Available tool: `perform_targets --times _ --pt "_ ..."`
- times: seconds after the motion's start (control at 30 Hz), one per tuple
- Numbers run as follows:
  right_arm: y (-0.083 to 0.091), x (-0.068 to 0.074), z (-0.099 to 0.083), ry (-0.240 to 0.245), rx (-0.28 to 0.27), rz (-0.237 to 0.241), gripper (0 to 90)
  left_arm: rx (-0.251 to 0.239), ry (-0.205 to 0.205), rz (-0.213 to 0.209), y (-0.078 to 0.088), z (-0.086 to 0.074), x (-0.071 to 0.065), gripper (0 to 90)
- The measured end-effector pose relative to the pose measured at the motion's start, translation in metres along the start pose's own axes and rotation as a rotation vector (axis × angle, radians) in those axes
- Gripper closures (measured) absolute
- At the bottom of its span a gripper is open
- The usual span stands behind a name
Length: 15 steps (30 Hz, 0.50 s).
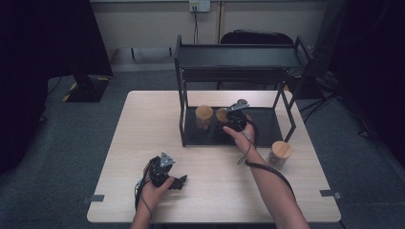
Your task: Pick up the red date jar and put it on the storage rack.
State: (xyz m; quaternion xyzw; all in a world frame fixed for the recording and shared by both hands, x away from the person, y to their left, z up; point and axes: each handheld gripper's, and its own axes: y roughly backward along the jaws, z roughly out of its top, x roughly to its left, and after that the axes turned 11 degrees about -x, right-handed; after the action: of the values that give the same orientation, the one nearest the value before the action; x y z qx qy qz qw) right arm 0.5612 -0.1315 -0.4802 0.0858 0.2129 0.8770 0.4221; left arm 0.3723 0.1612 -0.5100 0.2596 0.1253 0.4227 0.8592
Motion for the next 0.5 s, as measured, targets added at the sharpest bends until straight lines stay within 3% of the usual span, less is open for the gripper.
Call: perform_targets --times 0.13,0.27,0.5 --pt "0.0007 0.0009 0.0008 -0.006 0.009 -0.008 24.0 0.0 0.0 0.0 0.0 0.0 0.0 0.2" --pt "0.0019 0.0006 0.0028 -0.052 0.02 -0.001 14.6 0.0 0.0 0.0 0.0 0.0 0.0 0.1" --pt "0.0051 0.0026 0.0046 -0.047 0.032 -0.017 5.1 0.0 0.0 0.0 0.0 0.0 0.0 0.2"
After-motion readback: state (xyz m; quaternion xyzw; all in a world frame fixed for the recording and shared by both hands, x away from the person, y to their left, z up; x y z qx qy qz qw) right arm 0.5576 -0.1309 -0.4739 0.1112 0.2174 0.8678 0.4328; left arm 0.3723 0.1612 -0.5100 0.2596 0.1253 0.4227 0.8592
